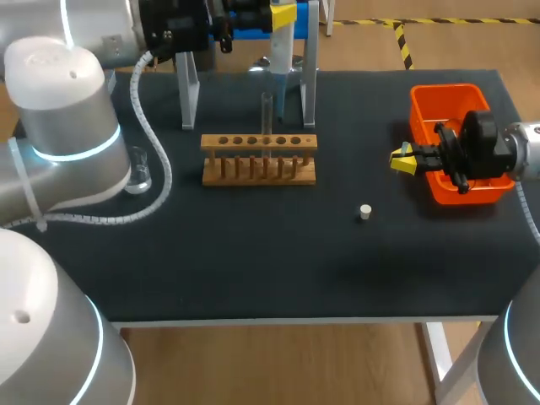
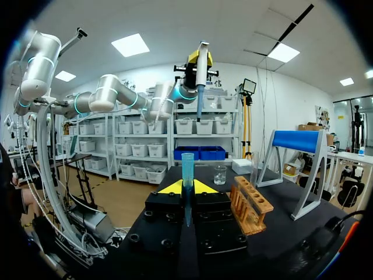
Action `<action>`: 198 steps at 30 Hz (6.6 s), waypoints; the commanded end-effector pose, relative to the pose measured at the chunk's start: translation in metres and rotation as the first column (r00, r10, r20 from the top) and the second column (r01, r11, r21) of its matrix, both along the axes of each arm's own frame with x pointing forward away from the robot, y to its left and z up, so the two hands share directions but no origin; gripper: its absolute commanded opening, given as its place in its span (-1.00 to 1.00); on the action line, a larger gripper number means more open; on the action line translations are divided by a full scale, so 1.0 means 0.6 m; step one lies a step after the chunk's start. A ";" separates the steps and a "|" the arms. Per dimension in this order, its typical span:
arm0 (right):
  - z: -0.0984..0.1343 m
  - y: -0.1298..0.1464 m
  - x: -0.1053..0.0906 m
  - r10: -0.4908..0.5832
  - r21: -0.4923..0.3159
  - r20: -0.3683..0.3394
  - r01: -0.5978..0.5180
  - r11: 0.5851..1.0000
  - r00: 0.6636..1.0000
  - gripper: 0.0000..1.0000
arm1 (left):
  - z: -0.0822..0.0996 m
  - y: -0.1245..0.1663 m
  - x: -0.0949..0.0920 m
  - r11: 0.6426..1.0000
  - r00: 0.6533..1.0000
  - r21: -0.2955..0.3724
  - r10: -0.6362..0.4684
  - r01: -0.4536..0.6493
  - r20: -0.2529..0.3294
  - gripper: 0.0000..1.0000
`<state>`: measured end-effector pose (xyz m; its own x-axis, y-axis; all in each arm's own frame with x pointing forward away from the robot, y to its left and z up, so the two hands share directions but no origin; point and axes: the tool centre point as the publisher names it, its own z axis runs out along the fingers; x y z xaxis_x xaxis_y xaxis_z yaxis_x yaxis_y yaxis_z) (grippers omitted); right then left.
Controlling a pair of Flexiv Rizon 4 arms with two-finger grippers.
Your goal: Invert the test tube, pick up the pipette, mount the tip to pipette, aspirate from beaker and dispense into the tube, eject the tip, return the pipette, and cap with the stopper.
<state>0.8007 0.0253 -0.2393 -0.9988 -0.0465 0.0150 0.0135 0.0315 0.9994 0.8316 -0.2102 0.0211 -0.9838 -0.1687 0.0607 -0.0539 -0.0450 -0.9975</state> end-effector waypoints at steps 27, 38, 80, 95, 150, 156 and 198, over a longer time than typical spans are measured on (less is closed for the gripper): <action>0.001 -0.001 -0.002 -0.002 -0.001 0.001 0.002 1.000 1.000 -1.00 | -0.006 0.004 -0.043 1.000 0.995 -0.009 -0.005 0.006 0.101 -1.00; 0.001 -0.001 -0.002 -0.002 -0.001 0.001 0.002 1.000 1.000 -1.00 | -0.007 0.008 -0.048 1.000 0.994 -0.015 -0.011 0.013 0.108 -1.00; -0.001 0.117 0.030 0.043 -0.010 0.003 -0.043 0.999 0.999 -1.00 | -0.007 0.008 -0.048 1.000 0.994 -0.015 -0.011 0.013 0.108 -1.00; 0.007 0.212 0.040 0.091 -0.009 0.008 -0.091 0.996 0.996 -1.00 | -0.007 0.008 -0.048 1.000 0.994 -0.015 -0.011 0.013 0.108 -1.00; 0.037 0.323 -0.003 0.172 -0.023 -0.005 -0.172 0.985 0.985 -1.00 | -0.007 0.008 -0.048 1.000 0.994 -0.015 -0.011 0.013 0.108 -1.00; 0.041 0.329 -0.006 0.179 -0.018 -0.006 -0.179 0.984 0.984 -1.00 | -0.007 0.008 -0.048 1.000 0.994 -0.015 -0.011 0.013 0.108 -1.00; 0.054 0.337 0.000 0.176 -0.017 -0.001 -0.176 0.984 0.984 -1.00 | -0.007 0.008 -0.048 1.000 0.994 -0.015 -0.011 0.013 0.108 -1.00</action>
